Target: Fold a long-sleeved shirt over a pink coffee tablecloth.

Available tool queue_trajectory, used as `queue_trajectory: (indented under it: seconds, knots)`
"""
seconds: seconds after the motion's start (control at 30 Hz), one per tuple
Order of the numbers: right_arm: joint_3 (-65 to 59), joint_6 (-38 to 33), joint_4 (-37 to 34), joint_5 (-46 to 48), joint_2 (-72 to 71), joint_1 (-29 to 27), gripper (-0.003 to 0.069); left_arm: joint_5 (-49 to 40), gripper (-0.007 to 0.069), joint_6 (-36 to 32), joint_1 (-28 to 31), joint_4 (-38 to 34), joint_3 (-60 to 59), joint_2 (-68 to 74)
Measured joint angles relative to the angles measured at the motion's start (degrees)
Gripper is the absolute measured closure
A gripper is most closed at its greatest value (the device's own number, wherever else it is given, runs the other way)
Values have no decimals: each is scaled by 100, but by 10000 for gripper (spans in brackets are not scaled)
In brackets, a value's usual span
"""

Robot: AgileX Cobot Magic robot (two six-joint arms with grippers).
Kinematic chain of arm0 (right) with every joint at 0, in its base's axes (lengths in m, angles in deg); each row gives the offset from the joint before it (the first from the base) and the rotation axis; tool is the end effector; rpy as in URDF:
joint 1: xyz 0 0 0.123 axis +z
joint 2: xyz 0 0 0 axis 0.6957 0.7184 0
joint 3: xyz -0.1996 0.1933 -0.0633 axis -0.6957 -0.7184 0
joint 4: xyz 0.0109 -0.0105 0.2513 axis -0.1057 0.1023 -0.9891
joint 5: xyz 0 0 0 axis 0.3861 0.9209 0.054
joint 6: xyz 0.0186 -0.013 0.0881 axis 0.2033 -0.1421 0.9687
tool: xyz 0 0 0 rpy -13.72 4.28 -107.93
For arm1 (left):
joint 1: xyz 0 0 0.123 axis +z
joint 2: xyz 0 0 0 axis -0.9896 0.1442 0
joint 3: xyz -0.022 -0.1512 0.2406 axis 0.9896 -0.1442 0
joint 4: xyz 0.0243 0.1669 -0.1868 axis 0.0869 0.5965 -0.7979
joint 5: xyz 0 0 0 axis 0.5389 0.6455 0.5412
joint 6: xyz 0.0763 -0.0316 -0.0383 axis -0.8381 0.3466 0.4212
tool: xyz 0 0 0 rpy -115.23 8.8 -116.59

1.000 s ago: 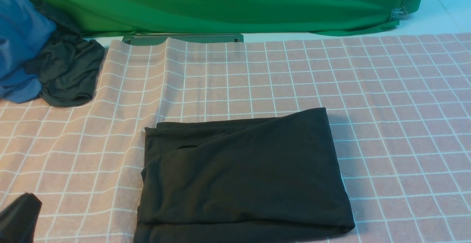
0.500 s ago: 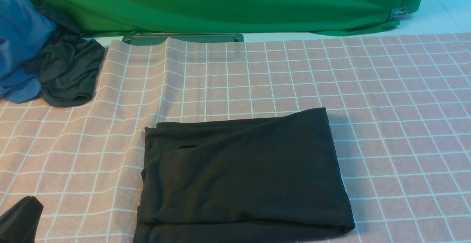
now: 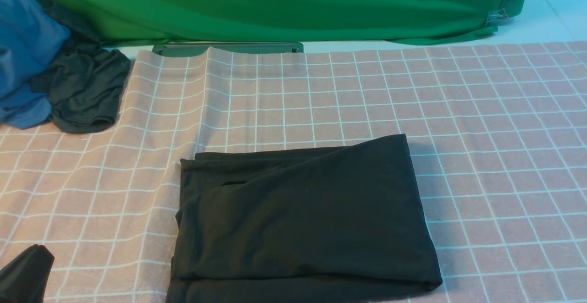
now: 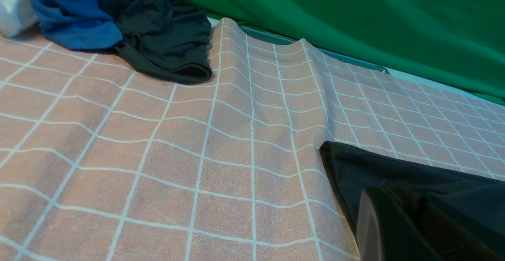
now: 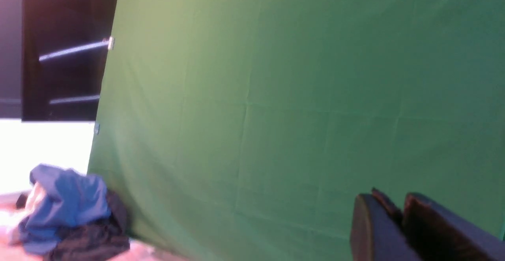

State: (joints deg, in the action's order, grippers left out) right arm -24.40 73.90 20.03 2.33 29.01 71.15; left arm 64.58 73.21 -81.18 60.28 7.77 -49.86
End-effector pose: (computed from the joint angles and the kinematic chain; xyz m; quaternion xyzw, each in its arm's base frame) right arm 0.0202 0.0107 0.3705 -0.1829 0.5462 0.1249 0.8078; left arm 0.0555 -0.0008 0.1894 -0.0890 0.7553 -0.0797 0.6443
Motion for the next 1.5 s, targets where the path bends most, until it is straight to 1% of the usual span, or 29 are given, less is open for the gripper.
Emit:
queue_trajectory:
  seconds: [0.07, 0.17, 0.27, 0.33, 0.37, 0.4, 0.5, 0.63, 1.03, 1.5]
  knots:
    - [-118, -30, 0, 119, -58, -219, 515, 0, 611, 0, 0, 0, 0, 0]
    - [-542, -92, 0, 181, -70, -789, 515, 0, 611, 0, 0, 17, 0, 0]
    - [-1324, -125, 6, 226, -110, -1422, 507, 0, 611, 0, 0, 17, 0, 0]
    - [-1845, -168, 6, 244, -160, -1710, 502, 0, 611, 0, 0, 17, 0, 0]
    - [-1904, -180, 6, 244, -165, -1741, 501, 0, 611, 0, 0, 17, 0, 0]
    - [-2507, -199, 6, 205, -222, -2060, 496, -6, 611, 0, 0, 17, 0, 0]
    - [-3092, -61, 6, 277, -444, -2317, 493, -12, 611, 0, 0, 17, 0, 0]
    - [-3201, -27, 12, 567, -799, -2366, 480, -12, 611, 0, 0, 22, -6, -5]
    - [-3201, -27, 16, 562, -842, -2373, 446, -21, 611, 0, 0, 126, -6, -5]
    - [-3201, -27, 16, 562, -842, -2373, 430, -21, 611, 0, 0, 126, -6, -5]
